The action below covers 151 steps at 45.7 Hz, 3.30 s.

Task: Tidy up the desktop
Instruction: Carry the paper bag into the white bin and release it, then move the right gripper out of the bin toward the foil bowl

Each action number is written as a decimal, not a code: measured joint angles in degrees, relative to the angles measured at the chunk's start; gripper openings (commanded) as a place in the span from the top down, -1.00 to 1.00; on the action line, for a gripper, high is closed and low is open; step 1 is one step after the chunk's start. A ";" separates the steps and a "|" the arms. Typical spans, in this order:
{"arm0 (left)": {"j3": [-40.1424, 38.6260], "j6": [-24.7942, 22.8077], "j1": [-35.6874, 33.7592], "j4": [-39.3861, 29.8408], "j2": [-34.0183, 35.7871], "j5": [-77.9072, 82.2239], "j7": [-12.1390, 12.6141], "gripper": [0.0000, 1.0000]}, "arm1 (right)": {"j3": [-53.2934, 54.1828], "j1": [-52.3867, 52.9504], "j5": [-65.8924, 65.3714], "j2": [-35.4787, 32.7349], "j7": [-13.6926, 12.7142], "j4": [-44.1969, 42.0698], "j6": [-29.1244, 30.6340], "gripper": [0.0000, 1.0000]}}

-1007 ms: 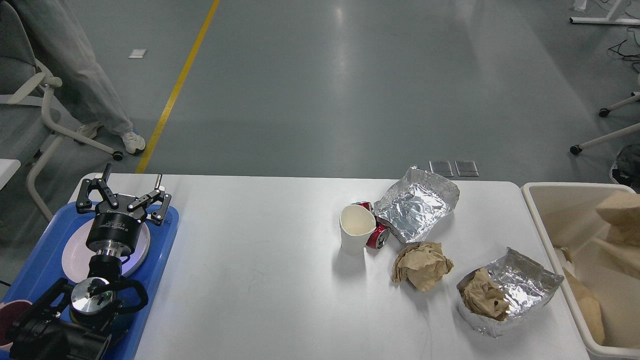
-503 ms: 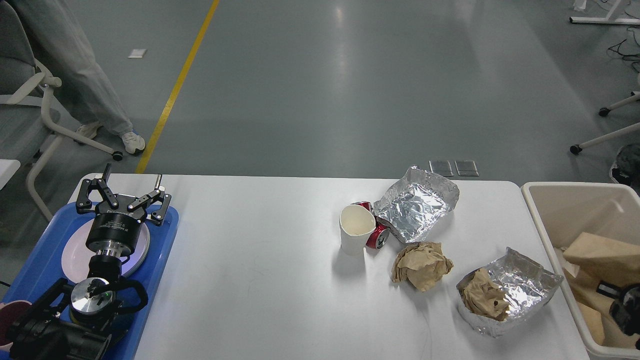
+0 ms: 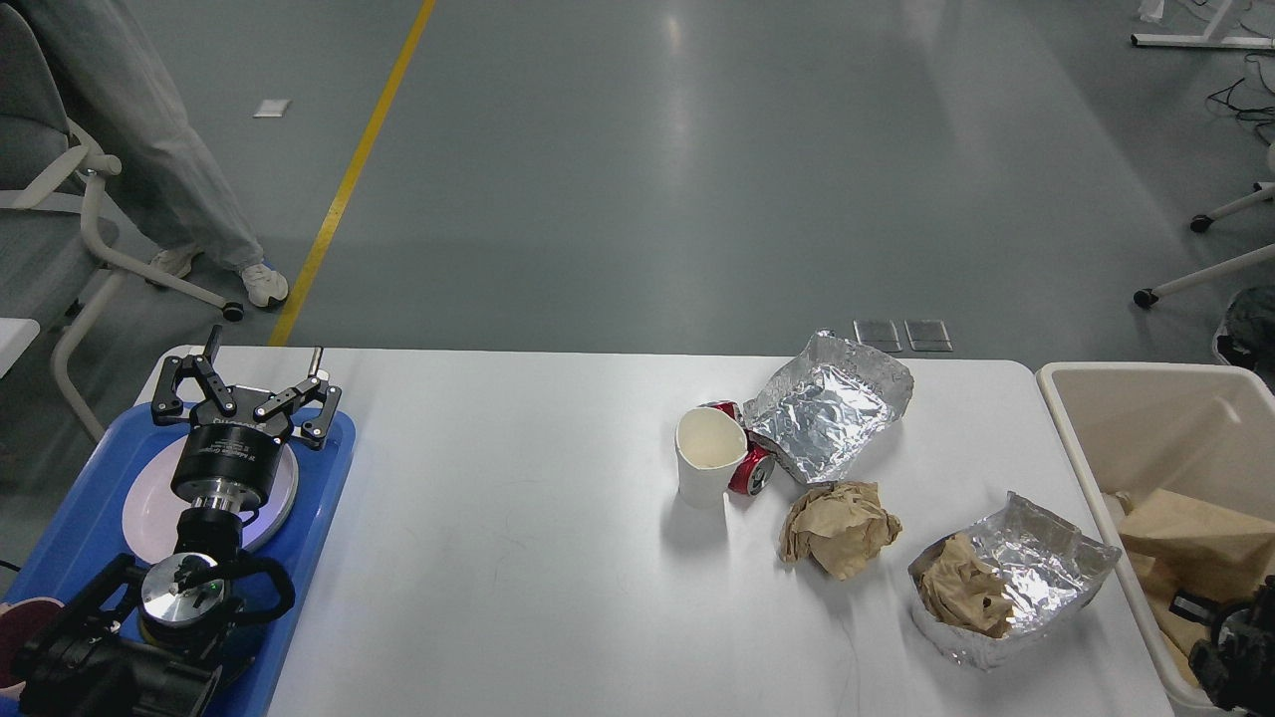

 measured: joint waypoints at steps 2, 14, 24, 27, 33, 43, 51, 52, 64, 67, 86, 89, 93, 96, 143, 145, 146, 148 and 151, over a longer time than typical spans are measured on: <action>0.00 0.00 0.00 0.00 0.00 0.00 0.00 -0.92 | -0.12 0.00 -0.02 -0.14 0.00 0.00 -0.52 -1.00; 0.00 0.00 0.00 0.00 0.00 0.00 0.00 -0.92 | -0.23 0.25 -0.07 -0.10 0.07 0.06 -2.35 -1.00; 0.00 0.00 0.00 0.00 0.00 0.00 0.00 -0.92 | -0.07 0.43 -0.25 -0.40 0.07 0.50 -2.34 -1.00; 0.00 0.00 0.00 0.00 0.00 0.00 0.00 -0.92 | 0.01 0.73 -0.27 -0.73 0.07 0.82 -2.20 -1.00; 0.00 0.00 0.00 0.00 0.00 0.00 0.00 -0.92 | 0.24 3.98 -0.66 -2.71 -0.05 3.55 -1.88 -1.00; 0.00 0.00 0.00 0.00 0.01 -0.01 0.00 -0.92 | -1.17 17.43 -3.38 -13.02 -7.50 22.69 2.31 -1.00; 0.00 0.00 0.00 0.00 0.01 0.00 0.00 -0.92 | -4.25 38.75 -10.45 -18.48 -19.08 40.66 12.91 -1.00; 0.00 0.00 0.00 0.00 0.01 -0.01 0.00 -0.92 | -4.99 41.29 -10.84 -18.61 -19.86 42.21 14.69 -1.00; 0.00 0.00 0.00 0.00 0.01 0.01 0.00 -0.92 | -13.60 70.32 -11.37 -13.63 -22.00 58.03 36.37 -1.00; 0.00 0.00 0.00 -0.01 0.01 0.01 0.00 -0.92 | -16.17 77.95 -11.18 -10.62 -22.00 63.80 39.05 -1.00; 0.00 0.00 0.00 -0.01 0.00 0.01 0.00 -0.92 | -25.86 106.36 -2.70 3.12 -2.32 86.98 41.17 -1.00; 0.00 0.00 0.00 -0.01 0.00 0.00 0.00 -0.93 | -27.87 109.44 -2.69 4.81 0.29 89.15 41.36 -1.00; 0.00 0.00 0.00 -0.01 -0.01 0.00 0.00 -0.92 | -28.95 111.60 -2.67 5.83 0.50 91.62 41.53 -1.00; 0.00 0.00 0.00 -0.01 -0.01 0.00 0.00 -0.92 | -29.18 112.09 -2.74 5.98 0.13 92.44 41.53 -1.00; 0.01 -0.09 0.00 0.00 0.00 0.00 0.00 -0.92 | -26.40 70.97 15.91 -3.56 -0.11 83.24 12.10 -1.00; 0.01 -0.09 0.00 0.00 0.00 -0.01 0.00 -0.92 | -25.53 68.02 16.05 -3.57 -0.12 81.27 10.95 -1.00; 0.01 -0.09 0.00 0.00 0.00 -0.01 0.00 -0.92 | -25.20 66.74 16.11 -3.57 -0.10 80.33 10.41 -1.00; 0.01 -0.09 0.00 0.00 0.00 0.00 0.00 -0.93 | -24.45 63.89 16.20 -3.61 -0.11 78.12 9.30 -1.00; 0.00 -0.09 0.00 0.00 0.00 0.01 0.00 -0.93 | -22.74 60.05 16.28 -3.68 -0.09 75.26 8.43 -1.00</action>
